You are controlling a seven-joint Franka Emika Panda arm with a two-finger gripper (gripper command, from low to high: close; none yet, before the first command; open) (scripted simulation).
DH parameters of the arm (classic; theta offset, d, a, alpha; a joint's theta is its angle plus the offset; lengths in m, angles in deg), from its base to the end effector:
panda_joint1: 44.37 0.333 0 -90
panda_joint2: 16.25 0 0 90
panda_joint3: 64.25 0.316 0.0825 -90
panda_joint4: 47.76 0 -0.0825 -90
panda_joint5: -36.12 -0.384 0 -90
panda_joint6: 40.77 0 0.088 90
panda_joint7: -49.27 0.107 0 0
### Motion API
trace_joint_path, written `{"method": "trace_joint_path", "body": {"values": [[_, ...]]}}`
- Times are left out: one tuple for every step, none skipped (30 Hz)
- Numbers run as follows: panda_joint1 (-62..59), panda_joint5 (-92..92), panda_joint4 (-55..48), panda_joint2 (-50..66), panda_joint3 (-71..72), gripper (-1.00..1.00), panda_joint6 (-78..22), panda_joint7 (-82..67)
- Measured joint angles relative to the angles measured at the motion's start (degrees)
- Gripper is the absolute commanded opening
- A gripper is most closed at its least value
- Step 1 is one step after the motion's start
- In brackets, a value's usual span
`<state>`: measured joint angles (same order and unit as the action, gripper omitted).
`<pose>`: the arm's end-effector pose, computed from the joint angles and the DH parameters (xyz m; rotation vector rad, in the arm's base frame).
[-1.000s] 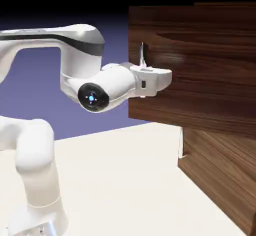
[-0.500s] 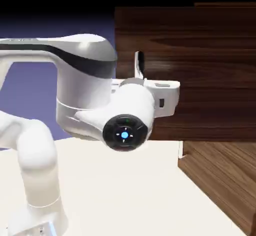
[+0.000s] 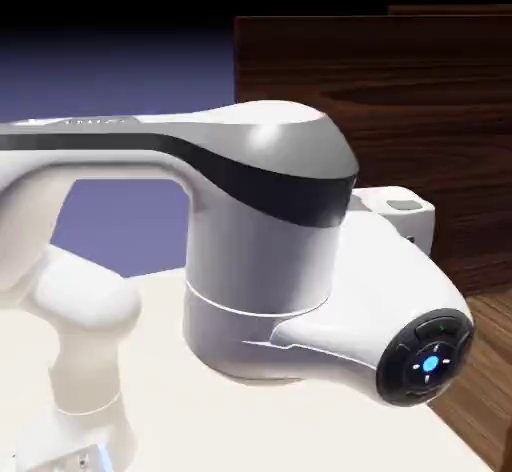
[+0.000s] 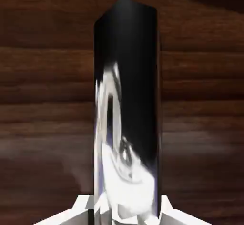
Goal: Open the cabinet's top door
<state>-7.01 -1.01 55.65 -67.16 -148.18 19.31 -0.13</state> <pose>0.2249 -0.4081 0.5589 -1.5367 -0.5077 -0.7277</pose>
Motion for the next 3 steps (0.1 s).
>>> {"method": "trace_joint_path", "body": {"values": [[2.0,0.5,-2.1,-0.7,-1.1,-1.00,-1.2,0.6],[4.0,1.0,-4.2,-1.4,-2.2,-1.00,-2.5,1.3],[6.0,1.4,-6.2,-2.1,-3.2,-1.00,-3.7,2.0]]}}
